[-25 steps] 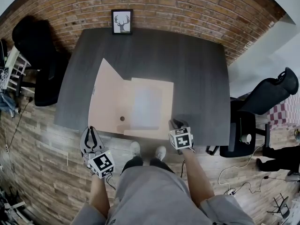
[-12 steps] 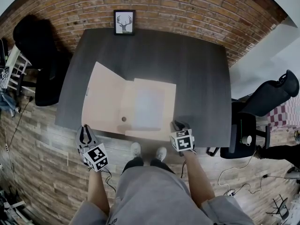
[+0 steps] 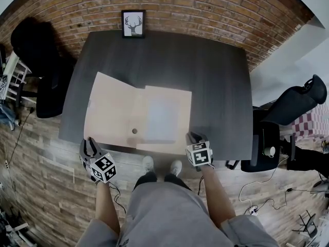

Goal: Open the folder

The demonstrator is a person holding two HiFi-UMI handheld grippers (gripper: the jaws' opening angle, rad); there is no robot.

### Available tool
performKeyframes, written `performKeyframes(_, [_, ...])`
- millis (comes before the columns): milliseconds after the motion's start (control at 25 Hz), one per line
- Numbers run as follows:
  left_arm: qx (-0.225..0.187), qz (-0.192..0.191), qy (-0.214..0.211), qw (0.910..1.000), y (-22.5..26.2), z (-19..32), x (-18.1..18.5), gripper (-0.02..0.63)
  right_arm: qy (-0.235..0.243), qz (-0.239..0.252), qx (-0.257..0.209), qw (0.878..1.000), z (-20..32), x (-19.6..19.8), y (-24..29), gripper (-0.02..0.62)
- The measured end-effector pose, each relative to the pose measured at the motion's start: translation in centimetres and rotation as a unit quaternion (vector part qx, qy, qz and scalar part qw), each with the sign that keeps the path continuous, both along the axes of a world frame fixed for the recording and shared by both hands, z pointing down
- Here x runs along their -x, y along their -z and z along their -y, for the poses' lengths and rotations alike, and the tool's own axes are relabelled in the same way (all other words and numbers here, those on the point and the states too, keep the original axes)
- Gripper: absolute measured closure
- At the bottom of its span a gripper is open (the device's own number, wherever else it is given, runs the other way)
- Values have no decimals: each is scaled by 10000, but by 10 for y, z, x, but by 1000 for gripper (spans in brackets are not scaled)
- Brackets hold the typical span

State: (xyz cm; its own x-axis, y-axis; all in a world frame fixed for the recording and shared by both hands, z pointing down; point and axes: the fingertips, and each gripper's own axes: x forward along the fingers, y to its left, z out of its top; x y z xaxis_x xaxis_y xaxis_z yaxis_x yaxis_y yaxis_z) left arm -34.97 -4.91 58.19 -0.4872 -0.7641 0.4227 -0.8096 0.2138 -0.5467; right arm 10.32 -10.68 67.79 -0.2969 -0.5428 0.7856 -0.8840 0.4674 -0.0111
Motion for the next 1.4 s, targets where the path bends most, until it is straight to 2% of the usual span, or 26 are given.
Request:
performKeyframes(280, [186,280,298,9990,-10,3,11,520,8,-32,3,10000,0,0,0,557])
performKeyframes(440, [304,424,409,9978,-11,5,19,479,13,-35,2,10000,0,0,0,558])
performKeyframes(520, [352,464,335,9977,-13,6,17,479,5,-38,-1,10000,-1,-1,0,560])
performKeyframes(640, [524,755,151,9957,-20,10,11,483,-13,-35,-7,10000,-1,0,0,561])
performKeyframes(800, [826,1008,-149,9914,-30,15,0,548,-32,-36,0,10000,-1,0,0,561])
performKeyframes(960, [909,962,-290,9908,-34,19,-11,600,-52,-33,-15,10000,0,0,0,561])
performKeyframes(1400, [704,483,-724,9937,-20,30,-46,603,-123,-17,-93,9999,-1,0,0,561])
